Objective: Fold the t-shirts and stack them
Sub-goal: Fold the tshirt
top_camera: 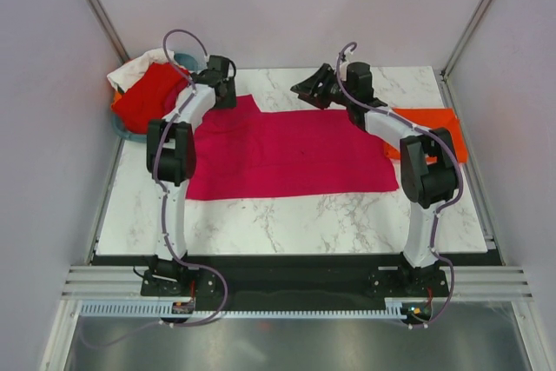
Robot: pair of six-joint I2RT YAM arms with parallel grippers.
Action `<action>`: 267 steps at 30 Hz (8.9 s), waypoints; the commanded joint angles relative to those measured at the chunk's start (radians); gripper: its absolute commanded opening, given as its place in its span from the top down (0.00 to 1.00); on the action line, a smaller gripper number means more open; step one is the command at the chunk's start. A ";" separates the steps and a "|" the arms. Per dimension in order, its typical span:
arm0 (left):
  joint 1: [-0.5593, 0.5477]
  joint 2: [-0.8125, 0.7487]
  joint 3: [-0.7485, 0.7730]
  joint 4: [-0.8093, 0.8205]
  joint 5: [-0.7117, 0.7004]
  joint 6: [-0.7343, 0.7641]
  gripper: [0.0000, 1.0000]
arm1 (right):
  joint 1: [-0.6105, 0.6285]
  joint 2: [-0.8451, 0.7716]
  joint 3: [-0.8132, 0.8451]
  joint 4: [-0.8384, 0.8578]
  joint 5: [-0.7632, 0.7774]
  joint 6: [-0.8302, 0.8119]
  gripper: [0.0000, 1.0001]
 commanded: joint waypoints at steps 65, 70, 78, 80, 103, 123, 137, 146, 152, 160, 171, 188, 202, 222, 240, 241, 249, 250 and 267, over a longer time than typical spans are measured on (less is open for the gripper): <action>0.099 0.197 0.169 0.158 0.378 -0.170 0.91 | -0.231 0.267 0.432 -0.750 0.741 -0.617 0.33; 0.112 0.183 0.135 0.188 0.377 -0.196 0.91 | -0.229 0.305 0.451 -0.751 0.795 -0.624 0.30; 0.116 0.183 0.129 0.195 0.388 -0.202 0.93 | -0.228 0.379 0.500 -0.755 0.799 -0.626 0.30; 0.119 0.183 0.127 0.195 0.390 -0.207 0.96 | -0.229 0.403 0.526 -0.756 0.792 -0.627 0.30; 0.113 0.160 0.201 0.273 0.408 -0.200 0.98 | -0.265 0.405 0.566 -0.767 0.745 -0.615 0.36; 0.078 0.201 0.276 0.339 0.373 -0.207 0.98 | -0.263 0.342 0.480 -0.768 0.672 -0.612 0.73; 0.052 0.096 0.161 0.339 0.304 -0.118 0.98 | -0.263 0.265 0.474 -0.748 0.684 -0.612 1.00; 0.007 -0.012 0.058 0.346 0.193 -0.043 0.98 | -0.263 0.187 0.410 -0.735 0.633 -0.595 1.00; -0.006 -0.062 -0.007 0.345 0.118 -0.015 0.98 | -0.262 0.147 0.353 -0.730 0.652 -0.588 1.00; -0.039 -0.174 -0.152 0.363 0.000 0.025 0.98 | -0.262 0.049 0.213 -0.679 0.676 -0.563 1.00; -0.092 -0.322 -0.369 0.422 -0.148 0.053 0.98 | -0.263 -0.066 0.023 -0.597 0.695 -0.503 1.00; -0.183 -0.544 -0.610 0.435 -0.388 0.140 0.98 | -0.271 -0.166 -0.163 -0.491 0.724 -0.431 1.00; -0.227 -0.628 -0.728 0.397 -0.482 0.111 0.98 | -0.279 -0.241 -0.262 -0.431 0.759 -0.414 1.00; -0.313 -0.694 -0.811 0.350 -0.661 0.131 0.98 | -0.280 -0.321 -0.362 -0.374 0.759 -0.376 1.00; -0.361 -0.760 -0.937 0.322 -0.666 0.063 0.98 | -0.280 -0.416 -0.506 -0.340 0.784 -0.354 1.00; -0.361 -0.759 -0.940 0.320 -0.661 0.057 0.98 | -0.279 -0.424 -0.515 -0.340 0.784 -0.351 1.00; -0.361 -0.767 -1.001 0.304 -0.607 -0.024 0.98 | -0.280 -0.460 -0.607 -0.269 0.782 -0.315 1.00; -0.361 -0.764 -1.006 0.300 -0.592 -0.047 0.98 | -0.280 -0.464 -0.629 -0.261 0.787 -0.308 1.00; -0.404 -0.972 -1.135 0.267 -0.483 -0.199 0.65 | -0.266 -0.657 -0.782 -0.138 0.844 -0.298 0.40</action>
